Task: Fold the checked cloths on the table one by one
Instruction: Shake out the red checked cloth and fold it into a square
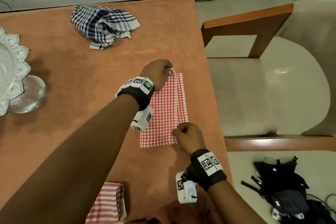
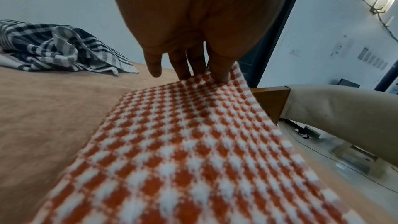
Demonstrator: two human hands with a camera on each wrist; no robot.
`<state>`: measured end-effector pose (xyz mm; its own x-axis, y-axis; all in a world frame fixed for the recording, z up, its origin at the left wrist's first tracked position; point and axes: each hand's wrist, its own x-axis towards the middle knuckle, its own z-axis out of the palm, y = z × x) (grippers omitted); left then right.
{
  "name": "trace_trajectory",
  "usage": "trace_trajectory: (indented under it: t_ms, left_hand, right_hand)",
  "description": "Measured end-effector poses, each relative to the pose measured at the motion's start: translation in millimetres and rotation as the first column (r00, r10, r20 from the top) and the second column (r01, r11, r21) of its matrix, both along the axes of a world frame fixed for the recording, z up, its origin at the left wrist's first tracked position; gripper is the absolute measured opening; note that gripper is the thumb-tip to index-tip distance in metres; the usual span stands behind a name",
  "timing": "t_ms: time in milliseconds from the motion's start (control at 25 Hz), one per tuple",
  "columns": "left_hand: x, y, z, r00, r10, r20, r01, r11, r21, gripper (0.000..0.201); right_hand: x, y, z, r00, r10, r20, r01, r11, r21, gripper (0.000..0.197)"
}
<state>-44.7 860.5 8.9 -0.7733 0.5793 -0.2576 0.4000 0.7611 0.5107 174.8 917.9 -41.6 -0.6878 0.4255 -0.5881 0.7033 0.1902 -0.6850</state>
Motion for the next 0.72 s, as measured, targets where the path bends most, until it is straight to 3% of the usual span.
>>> trace_trajectory:
  t_ms: [160,400,600,720]
  left_hand:
    - [2,16,-8,0.991,-0.058,-0.118,0.043,0.992,-0.120,0.022]
    - [13,30,-22,0.987,-0.068,-0.147,0.032,0.972,-0.233,0.031]
    - [33,7,-1,0.974,0.139,-0.176,-0.147,0.988,-0.035,0.032]
    - [75,-33,4,0.945,0.295,-0.137,-0.289,0.955,0.064,0.033]
  right_hand:
    - [10,18,3,1.000,-0.007,-0.007,0.007,0.997,0.075,0.016]
    - [14,29,-5,0.998,0.034,0.052,-0.041,0.987,0.157,0.015]
    - [14,36,-6,0.998,0.058,0.034,-0.063,0.982,0.175,0.014]
    - [13,39,-5,0.997,0.072,0.036,-0.076,0.985,0.153,0.018]
